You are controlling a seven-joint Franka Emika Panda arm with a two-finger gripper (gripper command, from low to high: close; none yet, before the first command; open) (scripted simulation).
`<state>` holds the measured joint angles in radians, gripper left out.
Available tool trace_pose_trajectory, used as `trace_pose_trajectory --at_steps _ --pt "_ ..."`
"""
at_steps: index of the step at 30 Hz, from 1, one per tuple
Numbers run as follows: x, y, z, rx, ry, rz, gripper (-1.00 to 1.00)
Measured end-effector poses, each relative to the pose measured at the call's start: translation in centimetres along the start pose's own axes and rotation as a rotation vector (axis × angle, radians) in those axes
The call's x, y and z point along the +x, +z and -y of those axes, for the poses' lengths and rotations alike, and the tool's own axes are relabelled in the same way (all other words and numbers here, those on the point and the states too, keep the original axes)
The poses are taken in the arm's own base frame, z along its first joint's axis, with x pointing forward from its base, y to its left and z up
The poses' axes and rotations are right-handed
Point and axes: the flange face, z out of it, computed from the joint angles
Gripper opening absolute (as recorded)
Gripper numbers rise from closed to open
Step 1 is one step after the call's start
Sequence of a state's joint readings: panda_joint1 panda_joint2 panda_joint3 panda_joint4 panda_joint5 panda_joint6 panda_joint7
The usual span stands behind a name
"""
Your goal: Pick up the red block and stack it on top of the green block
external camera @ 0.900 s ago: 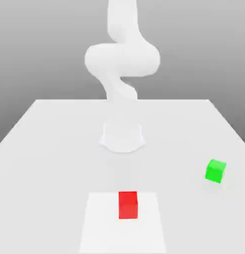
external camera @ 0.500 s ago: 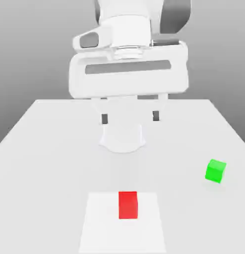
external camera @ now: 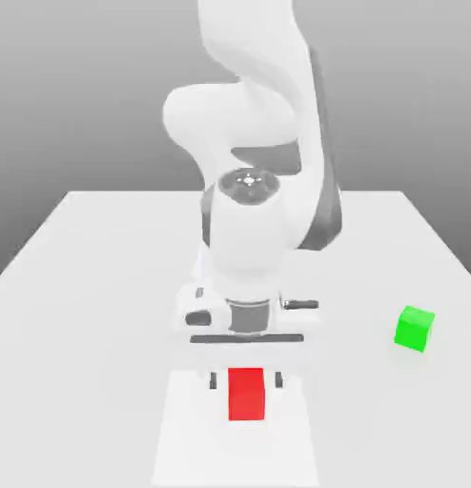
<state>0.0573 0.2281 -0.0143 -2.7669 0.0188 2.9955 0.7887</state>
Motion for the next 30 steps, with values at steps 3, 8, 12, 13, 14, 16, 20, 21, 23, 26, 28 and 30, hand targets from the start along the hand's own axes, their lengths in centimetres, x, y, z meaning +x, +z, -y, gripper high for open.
trace_pose_trajectory --at_steps 3,8,12,13,14,16,20,21,23,26,28,30 --pt "0.0 0.0 0.0 0.0 0.0 0.0 -1.0" --pt "0.1 -1.4 0.1 0.0 -0.001 -0.001 -1.0" --pt "0.0 -5.0 0.0 0.0 0.0 -0.001 -1.0" --pt "-0.4 -5.7 0.4 0.0 -0.018 0.001 -1.0" --pt "-1.0 -6.2 0.8 0.001 -0.047 0.002 -1.0" --pt "-4.1 -6.7 3.3 0.003 -0.177 0.005 -1.0" --pt "-12.1 -7.6 7.6 0.005 -0.476 0.009 -1.0" --pt "-13.8 -7.9 8.2 0.005 -0.538 0.01 -1.0" --pt "-17.2 -8.3 9.1 0.005 -0.66 0.01 -1.0" --pt "-22.5 -8.9 9.9 0.004 -0.849 0.009 -1.0" --pt "-26.4 -9.3 10.0 0.003 -0.982 0.007 -1.0" --pt "-30.2 -9.8 9.7 0.001 -1.116 0.004 -1.0"
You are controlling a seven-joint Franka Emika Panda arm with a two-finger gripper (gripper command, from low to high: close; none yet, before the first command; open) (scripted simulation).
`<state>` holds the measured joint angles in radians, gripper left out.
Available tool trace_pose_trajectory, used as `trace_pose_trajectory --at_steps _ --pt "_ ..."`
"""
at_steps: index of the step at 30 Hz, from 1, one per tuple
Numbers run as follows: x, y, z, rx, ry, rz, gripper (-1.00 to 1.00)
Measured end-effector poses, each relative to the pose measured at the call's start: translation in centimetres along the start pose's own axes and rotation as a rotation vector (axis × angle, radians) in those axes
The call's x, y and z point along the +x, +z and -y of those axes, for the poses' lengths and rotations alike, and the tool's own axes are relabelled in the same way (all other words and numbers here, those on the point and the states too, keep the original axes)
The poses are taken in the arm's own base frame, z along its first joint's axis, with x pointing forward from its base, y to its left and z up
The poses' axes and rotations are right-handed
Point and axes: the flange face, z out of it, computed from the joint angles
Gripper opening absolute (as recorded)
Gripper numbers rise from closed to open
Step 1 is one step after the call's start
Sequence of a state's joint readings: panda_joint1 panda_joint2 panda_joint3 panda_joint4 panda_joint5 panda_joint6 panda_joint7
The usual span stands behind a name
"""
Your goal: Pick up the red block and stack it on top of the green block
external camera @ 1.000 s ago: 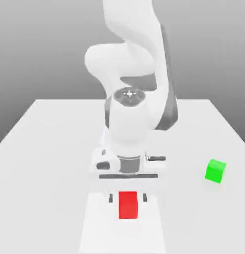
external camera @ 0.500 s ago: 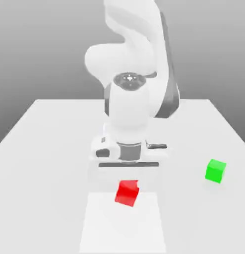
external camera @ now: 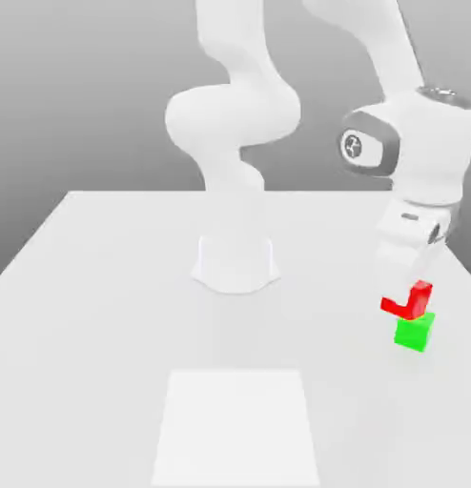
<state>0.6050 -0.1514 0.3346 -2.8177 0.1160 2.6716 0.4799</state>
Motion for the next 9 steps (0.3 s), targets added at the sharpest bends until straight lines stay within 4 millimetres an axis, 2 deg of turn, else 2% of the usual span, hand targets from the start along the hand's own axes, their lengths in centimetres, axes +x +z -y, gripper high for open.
trace_pose_trajectory --at_steps 3,7,8,9 --pt "-0.9 1.8 1.6 -0.003 -0.066 -0.001 -1.0" --pt "-1.1 5.6 1.7 -0.004 -0.073 -0.002 -1.0" --pt "-1.2 6.2 1.8 -0.004 -0.074 -0.002 1.0" --pt "-1.1 6.2 1.7 -0.004 -0.074 -0.002 1.0"
